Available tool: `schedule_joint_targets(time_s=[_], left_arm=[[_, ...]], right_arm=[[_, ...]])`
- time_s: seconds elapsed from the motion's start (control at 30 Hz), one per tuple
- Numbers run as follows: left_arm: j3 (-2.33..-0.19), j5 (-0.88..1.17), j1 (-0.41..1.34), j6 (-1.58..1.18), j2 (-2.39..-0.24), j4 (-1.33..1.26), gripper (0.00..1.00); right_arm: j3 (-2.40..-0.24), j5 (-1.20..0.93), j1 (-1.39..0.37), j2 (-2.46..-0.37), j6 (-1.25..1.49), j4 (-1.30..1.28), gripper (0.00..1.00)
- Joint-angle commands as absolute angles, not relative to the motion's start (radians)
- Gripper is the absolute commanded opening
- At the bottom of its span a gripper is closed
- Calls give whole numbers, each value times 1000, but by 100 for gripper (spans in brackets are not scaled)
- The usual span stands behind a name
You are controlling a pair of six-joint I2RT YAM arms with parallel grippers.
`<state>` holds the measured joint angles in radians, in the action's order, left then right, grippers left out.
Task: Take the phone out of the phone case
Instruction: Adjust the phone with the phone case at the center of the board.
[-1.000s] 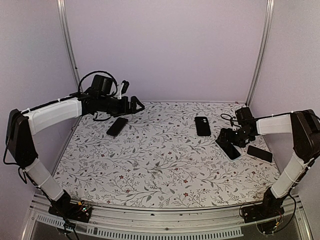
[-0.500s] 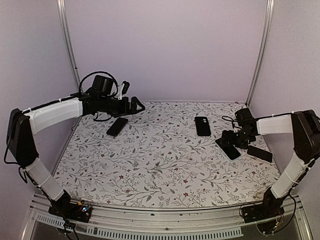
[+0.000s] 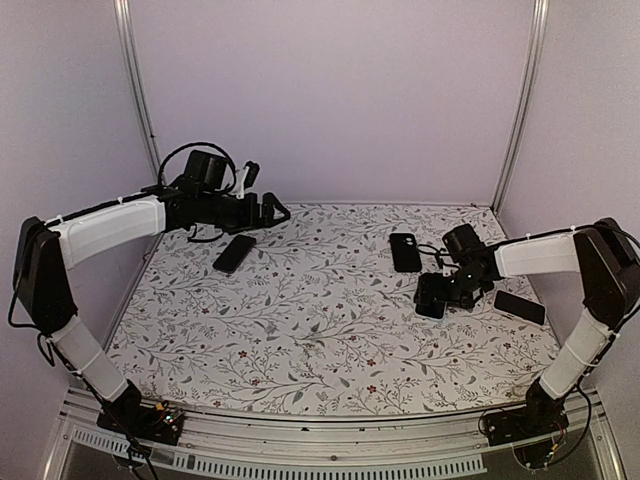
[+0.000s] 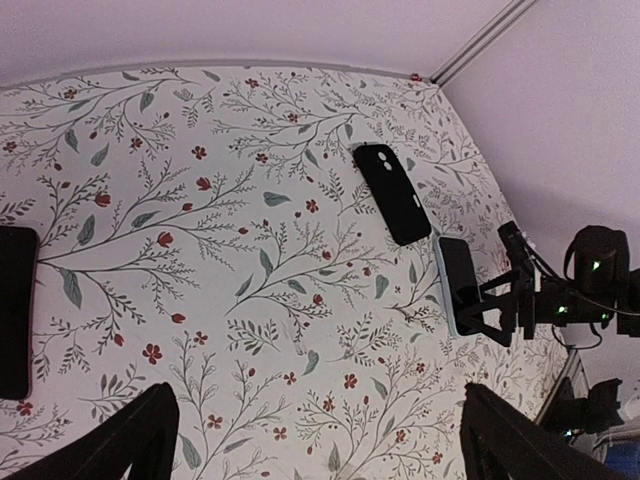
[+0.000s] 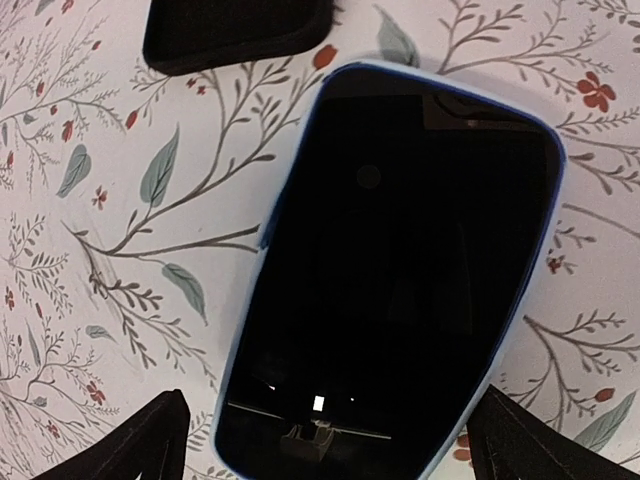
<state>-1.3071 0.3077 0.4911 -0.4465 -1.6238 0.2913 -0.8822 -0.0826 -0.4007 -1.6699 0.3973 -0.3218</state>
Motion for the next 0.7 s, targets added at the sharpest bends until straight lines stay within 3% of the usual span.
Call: schedule_joint_targets(time_s=[0.0,0.3,0.67], left_arm=[[-1312,330,504,-452,-1645,263,99],[-1303,328,506,-454,-1641,264,99],[-1290,330,512,-463,-1639,258,99]], right_arm=[[-911,-21,-446,-1698,456,-343,99],[-989,112,-413,-1715,531,-362,99],[-1106,132,-370,-1835,554,-364,99]])
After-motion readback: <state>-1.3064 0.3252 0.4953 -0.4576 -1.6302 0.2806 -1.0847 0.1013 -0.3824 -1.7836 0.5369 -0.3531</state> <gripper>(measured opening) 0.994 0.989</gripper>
